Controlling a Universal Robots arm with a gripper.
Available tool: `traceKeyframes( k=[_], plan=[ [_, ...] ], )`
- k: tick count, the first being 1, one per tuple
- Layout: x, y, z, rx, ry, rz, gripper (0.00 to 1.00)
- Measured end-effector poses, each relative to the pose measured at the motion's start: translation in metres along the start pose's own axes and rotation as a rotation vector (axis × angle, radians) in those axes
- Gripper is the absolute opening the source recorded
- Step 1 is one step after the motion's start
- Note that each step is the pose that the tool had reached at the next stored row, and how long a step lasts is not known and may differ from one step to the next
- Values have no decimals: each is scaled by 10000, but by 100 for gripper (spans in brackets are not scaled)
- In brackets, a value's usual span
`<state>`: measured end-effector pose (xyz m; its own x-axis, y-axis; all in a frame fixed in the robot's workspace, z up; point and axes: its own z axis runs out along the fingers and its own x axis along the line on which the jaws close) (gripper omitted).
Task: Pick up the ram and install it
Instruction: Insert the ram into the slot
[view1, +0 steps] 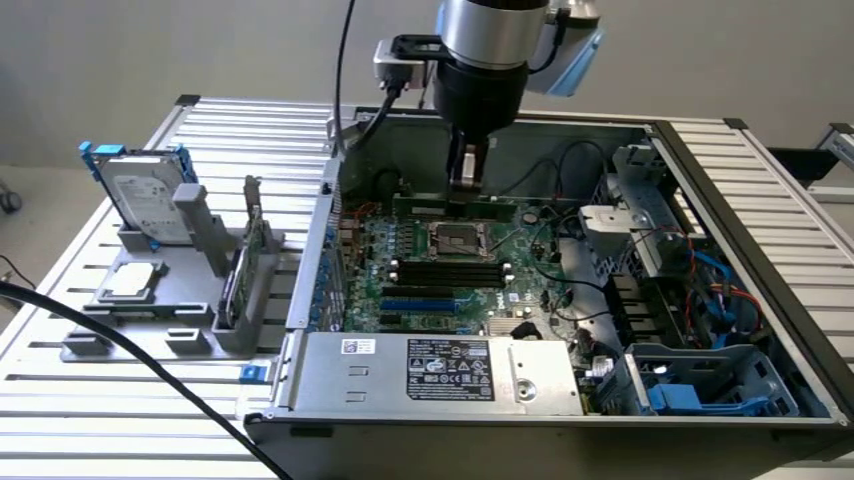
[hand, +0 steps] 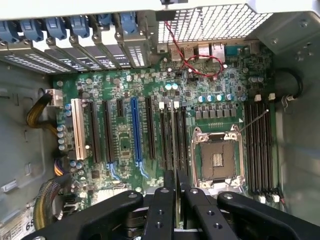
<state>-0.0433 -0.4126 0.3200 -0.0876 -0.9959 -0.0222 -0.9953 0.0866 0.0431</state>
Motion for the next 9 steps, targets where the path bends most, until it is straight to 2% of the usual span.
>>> traceKeyframes(
  k=[4,9],
  plan=[
    [-54,-3,75,1,-2,39,14],
    [-63,-6,165,28,-2,41,14]
  ],
)
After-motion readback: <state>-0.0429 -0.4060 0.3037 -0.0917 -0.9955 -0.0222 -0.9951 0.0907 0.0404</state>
